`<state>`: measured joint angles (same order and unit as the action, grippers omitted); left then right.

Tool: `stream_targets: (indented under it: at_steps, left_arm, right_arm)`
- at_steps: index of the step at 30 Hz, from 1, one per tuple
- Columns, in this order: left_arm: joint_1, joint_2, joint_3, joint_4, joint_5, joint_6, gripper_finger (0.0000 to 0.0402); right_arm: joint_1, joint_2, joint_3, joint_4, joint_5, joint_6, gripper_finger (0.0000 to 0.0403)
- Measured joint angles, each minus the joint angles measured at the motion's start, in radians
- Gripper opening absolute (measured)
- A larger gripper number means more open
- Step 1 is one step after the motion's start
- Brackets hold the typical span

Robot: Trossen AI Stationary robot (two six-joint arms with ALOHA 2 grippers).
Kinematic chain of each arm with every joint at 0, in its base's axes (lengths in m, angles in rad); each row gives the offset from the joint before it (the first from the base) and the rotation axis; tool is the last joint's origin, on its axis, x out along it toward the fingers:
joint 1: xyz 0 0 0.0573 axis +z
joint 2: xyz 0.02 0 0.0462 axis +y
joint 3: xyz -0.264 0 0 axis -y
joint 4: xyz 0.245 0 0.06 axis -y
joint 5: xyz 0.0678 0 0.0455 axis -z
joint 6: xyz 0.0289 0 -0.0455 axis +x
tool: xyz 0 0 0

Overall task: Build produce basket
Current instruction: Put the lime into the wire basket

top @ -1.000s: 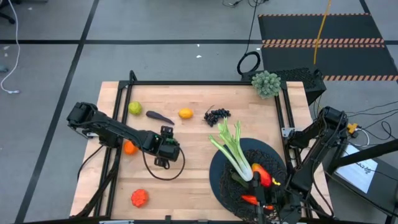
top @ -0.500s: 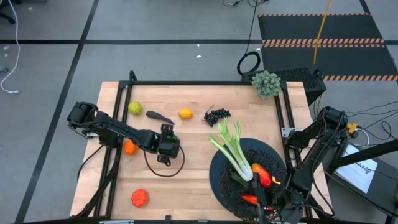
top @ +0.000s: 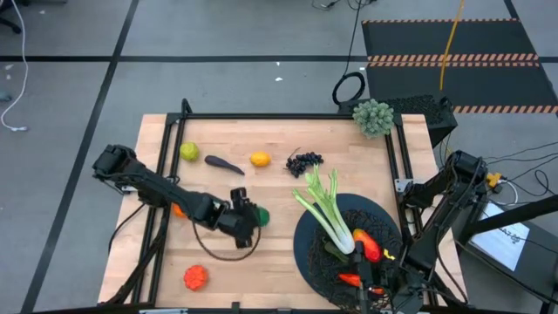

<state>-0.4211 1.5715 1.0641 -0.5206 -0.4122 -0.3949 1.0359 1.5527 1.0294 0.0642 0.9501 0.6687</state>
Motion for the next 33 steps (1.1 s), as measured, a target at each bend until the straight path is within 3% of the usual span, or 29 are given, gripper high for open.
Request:
stream_targets:
  at_steps: [7,13,18,25,33]
  left_arm:
    - [-0.174,-0.001,0.141,0.112,-0.129,-0.052,0.023]
    - [-0.29,-0.001,0.114,0.51,-0.268,0.059,0.023]
    - [-0.331,0.05,0.087,0.86,-0.3,0.229,0.023]
    - [-0.325,0.173,0.088,1.195,-0.292,0.357,0.023]
    - [-0.303,0.31,0.088,1.46,-0.288,0.364,0.0236]
  right_arm:
    - [-0.034,0.112,0.0,0.239,0.02,-0.17,0.0221]
    - [-0.1,0.225,0.0,0.541,-0.02,-0.382,0.0224]
    - [-0.149,0.281,0.0,0.714,-0.038,-0.51,0.0251]
    - [-0.173,0.282,0.0,0.732,-0.039,-0.505,0.029]
    - [-0.172,0.282,0.0,0.718,-0.039,-0.498,0.0295]
